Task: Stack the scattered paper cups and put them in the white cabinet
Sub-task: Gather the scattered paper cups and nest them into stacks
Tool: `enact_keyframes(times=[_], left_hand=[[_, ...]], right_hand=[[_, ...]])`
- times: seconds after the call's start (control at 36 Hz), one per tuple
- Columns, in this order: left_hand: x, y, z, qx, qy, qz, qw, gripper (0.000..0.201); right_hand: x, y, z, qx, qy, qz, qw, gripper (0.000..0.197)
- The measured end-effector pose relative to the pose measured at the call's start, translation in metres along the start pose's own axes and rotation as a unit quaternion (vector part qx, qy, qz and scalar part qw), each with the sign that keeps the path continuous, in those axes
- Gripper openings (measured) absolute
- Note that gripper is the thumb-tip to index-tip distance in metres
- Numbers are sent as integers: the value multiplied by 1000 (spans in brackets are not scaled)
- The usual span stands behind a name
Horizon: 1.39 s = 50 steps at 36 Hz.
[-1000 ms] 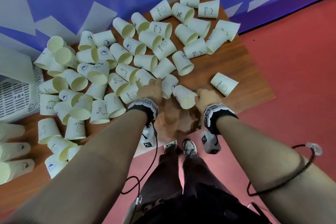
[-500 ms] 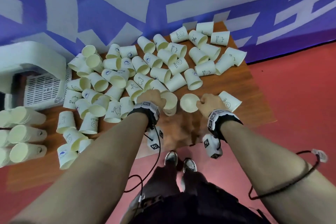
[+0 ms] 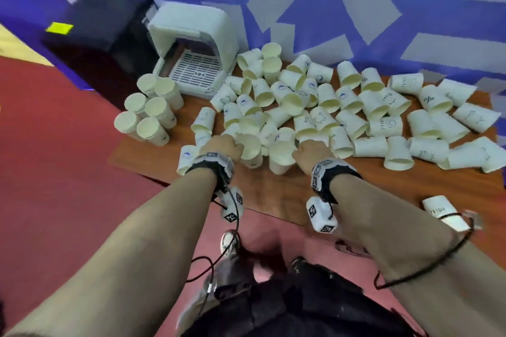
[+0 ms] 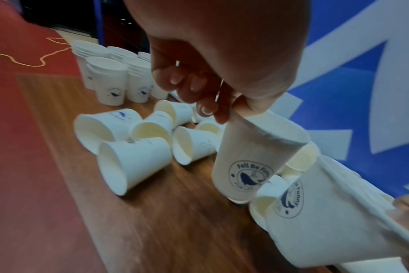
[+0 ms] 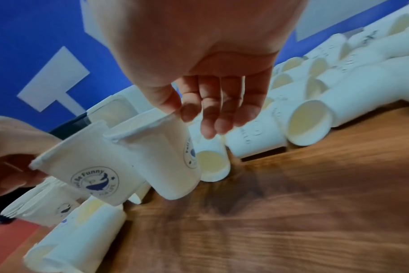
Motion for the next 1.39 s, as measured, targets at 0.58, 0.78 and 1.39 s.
enact_keyframes(times=[0.58,0.78,1.39], left_hand=[[-293,-59,-30,28,199,-92,975,33],[-335,-72,-35,39,216,-173,960,31],[-330,-84,-9,-47,211,-239,947,45]], right_hand=[[-276,-98,86,-29,37,-42,998,33],[-317,-121,93,-42,63,-79,994,29],[-356,-173,87,-78,-159,-107,978,26]])
Point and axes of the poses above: each hand's wrist, its own y-axis away from the middle knuckle, its own z-axis out of the palm, x = y × z, the point moved 7 cm from there along -y, towards the middle knuckle, and after that the axes turned 5 degrees about -y, right-handed, at the moved point
